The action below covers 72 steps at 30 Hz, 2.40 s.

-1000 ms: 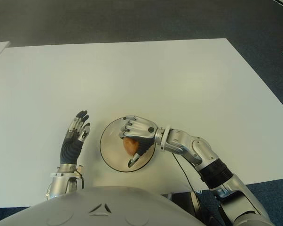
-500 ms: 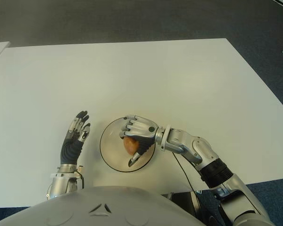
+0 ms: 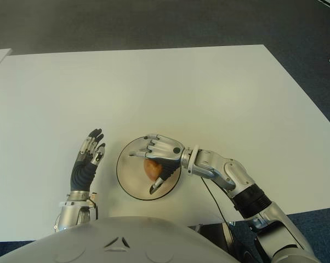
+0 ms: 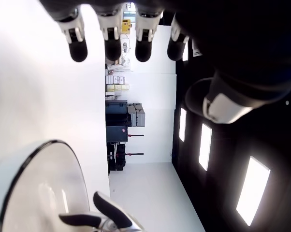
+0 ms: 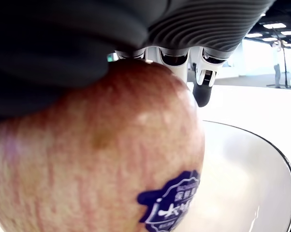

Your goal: Put the apples into the plate.

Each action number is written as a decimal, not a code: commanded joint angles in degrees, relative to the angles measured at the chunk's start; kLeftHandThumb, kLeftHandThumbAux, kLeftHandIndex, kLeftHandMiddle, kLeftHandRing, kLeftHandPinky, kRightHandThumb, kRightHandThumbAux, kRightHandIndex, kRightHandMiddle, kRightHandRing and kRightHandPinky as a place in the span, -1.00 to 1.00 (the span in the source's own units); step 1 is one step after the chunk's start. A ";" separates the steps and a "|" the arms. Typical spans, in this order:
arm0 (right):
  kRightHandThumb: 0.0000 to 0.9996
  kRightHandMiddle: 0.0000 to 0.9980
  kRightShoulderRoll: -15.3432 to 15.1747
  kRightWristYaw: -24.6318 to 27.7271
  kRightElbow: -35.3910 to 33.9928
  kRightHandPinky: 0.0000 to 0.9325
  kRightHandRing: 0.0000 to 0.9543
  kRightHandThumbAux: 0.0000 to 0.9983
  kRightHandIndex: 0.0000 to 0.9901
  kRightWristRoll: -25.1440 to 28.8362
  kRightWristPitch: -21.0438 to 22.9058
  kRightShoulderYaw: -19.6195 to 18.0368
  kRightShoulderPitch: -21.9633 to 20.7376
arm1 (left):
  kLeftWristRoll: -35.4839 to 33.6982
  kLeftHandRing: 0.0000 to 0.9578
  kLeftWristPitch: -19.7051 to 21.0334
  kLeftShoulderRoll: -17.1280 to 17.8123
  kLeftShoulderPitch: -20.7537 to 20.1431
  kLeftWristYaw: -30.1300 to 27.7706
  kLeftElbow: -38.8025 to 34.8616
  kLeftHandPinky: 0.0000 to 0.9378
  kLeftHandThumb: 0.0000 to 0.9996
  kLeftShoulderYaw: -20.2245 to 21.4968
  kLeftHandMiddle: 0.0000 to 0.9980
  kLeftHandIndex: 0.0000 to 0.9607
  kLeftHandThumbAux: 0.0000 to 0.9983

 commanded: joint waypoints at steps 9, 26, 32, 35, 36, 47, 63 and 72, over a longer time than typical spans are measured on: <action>-1.00 -1.00 0.51 2.40 -0.20 -1.00 -1.00 -0.43 -1.00 2.83 0.12 -0.19 -0.77 | 0.01 -1.00 1.05 -0.47 0.41 0.98 0.04 -1.00 -0.90 0.31 -1.00 -1.00 0.03; -1.00 -1.00 1.16 3.54 0.01 -1.00 -1.00 -0.45 -1.00 4.03 0.25 -0.36 -0.59 | -0.15 -1.00 2.14 -0.02 0.72 0.86 -1.14 -1.00 -0.88 0.20 -1.00 -1.00 0.00; -0.99 -1.00 1.23 3.23 0.07 -1.00 -1.00 -0.45 -1.00 3.97 0.06 -0.48 -0.55 | -0.36 -1.00 2.57 0.11 0.83 0.72 -1.48 -1.00 -0.88 -0.10 -1.00 -1.00 0.00; -0.99 -1.00 1.19 3.31 -0.10 -1.00 -1.00 -0.45 -1.00 4.07 0.11 -0.58 -0.43 | -0.22 -1.00 2.75 0.26 0.95 0.75 -1.65 -1.00 -0.88 -0.17 -1.00 -1.00 0.01; -0.99 -1.00 1.19 3.32 -0.12 -1.00 -1.00 -0.45 -1.00 4.00 0.12 -0.57 -0.42 | -0.18 -1.00 2.73 0.27 0.98 0.77 -1.69 -1.00 -0.88 -0.20 -1.00 -1.00 0.01; -0.99 -1.00 1.10 3.66 -0.42 -1.00 -1.00 -0.43 -1.00 4.00 0.35 -0.76 -0.49 | -0.10 -1.00 3.90 0.31 1.15 0.86 -2.65 -1.00 -0.88 -0.36 -1.00 -1.00 0.03; -0.98 -1.00 1.12 3.76 -0.52 -1.00 -1.00 -0.44 -1.00 3.59 0.46 -0.84 -0.66 | -1.42 -1.00 4.23 0.72 1.27 -0.14 -3.36 -1.00 -0.92 -0.73 -1.00 -1.00 0.01; -1.00 -1.00 0.79 4.48 -1.33 -1.00 -1.00 -0.47 -1.00 4.80 1.19 -1.96 -0.57 | -0.89 -1.00 4.54 0.26 1.13 0.73 -3.51 -1.00 -0.89 -0.87 -1.00 -1.00 -0.01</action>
